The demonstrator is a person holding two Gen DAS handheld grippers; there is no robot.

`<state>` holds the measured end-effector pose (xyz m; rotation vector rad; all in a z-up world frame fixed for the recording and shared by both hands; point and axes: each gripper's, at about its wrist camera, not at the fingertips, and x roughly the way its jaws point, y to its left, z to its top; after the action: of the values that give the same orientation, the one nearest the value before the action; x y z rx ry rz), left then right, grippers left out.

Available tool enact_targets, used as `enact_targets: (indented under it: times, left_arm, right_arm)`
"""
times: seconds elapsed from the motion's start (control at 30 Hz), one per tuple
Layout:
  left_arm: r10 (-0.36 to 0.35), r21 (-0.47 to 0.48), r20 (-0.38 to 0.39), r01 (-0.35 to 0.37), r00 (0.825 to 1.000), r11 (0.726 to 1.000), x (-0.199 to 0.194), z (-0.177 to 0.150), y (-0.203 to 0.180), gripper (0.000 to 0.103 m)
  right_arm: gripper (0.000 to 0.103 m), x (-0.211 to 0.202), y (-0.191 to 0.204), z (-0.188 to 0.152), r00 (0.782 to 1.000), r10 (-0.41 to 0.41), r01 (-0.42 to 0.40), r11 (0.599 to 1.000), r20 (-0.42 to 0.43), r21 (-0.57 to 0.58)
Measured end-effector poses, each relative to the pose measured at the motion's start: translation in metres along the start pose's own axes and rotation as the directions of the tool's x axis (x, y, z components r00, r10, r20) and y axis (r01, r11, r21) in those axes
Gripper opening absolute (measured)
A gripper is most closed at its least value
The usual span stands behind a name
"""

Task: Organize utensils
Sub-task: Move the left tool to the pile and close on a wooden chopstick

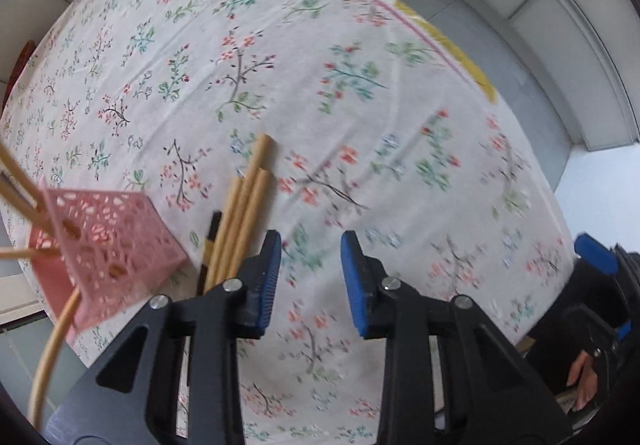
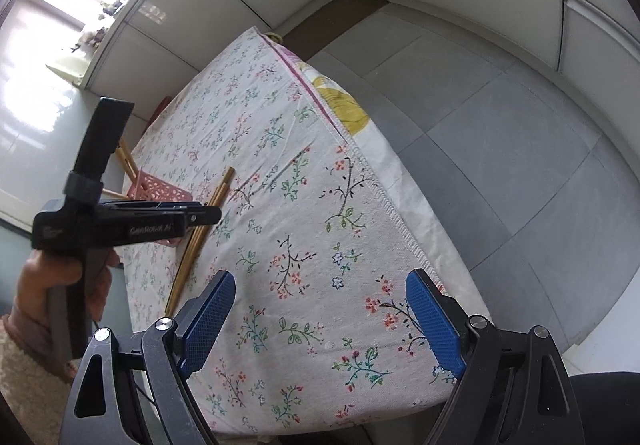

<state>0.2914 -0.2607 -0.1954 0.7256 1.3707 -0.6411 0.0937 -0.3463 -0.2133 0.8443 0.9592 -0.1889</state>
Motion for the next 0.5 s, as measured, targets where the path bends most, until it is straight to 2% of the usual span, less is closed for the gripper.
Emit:
enact_targets:
  times: [0.13,0.33,0.5]
  left_arm:
    - [0.026,0.009,-0.020,-0.026,0.999,1.000,0.011,0.008,0.004,0.034]
    - [0.096,0.012,0.000,-0.096,0.995,0.995,0.015,0.019,0.006,0.034]
    - [0.087,-0.014,-0.035,-0.088,0.996,0.996,0.027,0.031,0.020,0.035]
  right_arm:
    - [0.089,0.001,-0.002,0.002,1.000,0.006,-0.006,1.000,-0.008,0.010]
    - [0.089,0.004,0.001,0.000,1.000,0.007,-0.007,1.000,-0.019,0.000]
    - [0.089,0.008,0.002,0.000,0.999,0.001,-0.001,1.000,-0.033,-0.003]
